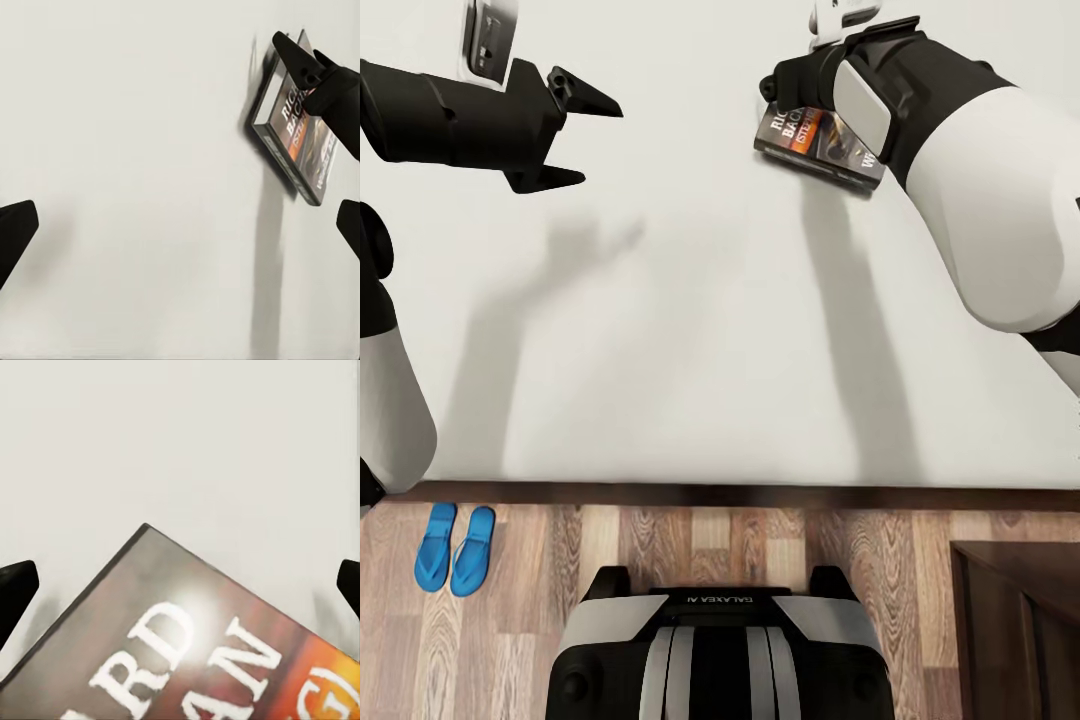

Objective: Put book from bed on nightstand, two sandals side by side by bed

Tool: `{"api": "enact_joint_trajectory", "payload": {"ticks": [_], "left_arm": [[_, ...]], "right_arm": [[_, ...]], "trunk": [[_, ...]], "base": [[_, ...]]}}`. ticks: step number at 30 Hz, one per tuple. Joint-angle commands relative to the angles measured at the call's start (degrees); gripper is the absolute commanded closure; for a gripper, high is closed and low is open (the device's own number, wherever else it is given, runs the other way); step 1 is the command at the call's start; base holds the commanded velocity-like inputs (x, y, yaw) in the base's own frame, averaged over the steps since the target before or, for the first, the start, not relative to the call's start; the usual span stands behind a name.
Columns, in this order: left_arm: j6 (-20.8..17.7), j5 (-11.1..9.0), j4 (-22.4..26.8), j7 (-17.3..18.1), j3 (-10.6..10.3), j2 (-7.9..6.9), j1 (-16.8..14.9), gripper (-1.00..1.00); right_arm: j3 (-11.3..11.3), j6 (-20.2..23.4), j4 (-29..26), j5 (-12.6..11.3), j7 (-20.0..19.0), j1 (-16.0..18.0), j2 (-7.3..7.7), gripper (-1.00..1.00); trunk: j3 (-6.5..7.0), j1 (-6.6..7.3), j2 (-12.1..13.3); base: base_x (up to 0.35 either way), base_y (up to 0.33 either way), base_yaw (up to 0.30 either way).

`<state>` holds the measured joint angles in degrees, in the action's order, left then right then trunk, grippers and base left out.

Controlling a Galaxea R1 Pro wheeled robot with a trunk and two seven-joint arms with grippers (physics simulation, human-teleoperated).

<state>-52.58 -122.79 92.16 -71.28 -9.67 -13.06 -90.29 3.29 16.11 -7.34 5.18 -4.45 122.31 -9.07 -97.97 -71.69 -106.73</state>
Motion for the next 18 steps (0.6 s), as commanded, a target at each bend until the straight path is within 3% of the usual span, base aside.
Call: {"api": "enact_joint_trajectory", "payload": {"ticks": [1,13,18], "left_arm": [[-0.25,-0.48,0.03,-0.58,-0.01,-0.03,-0.06,-1.0],[-0.25,-0.44,0.02,-0.56,0.01,-0.04,-0.06,-1.0],[-0.25,-0.47,0.03,-0.6,0.01,-0.04,-0.1,-1.0]], "right_arm": [[0.82,0.56,0.6,0.98,-0.3,-0.03,0.02,-1.0],[0.84,0.65,0.47,0.97,-0.3,0.35,0.08,-1.0],[0.79,0.67,0.4,0.97,-0.3,0.55,0.1,-1.0]], "trunk": [[-0.03,0.0,-0.01],[-0.03,0.0,-0.01],[-0.03,0.0,-0.01]], "base": [[-0.095,-0.02,0.0],[-0.03,-0.006,0.0],[-0.161,-0.001,0.0]]}}
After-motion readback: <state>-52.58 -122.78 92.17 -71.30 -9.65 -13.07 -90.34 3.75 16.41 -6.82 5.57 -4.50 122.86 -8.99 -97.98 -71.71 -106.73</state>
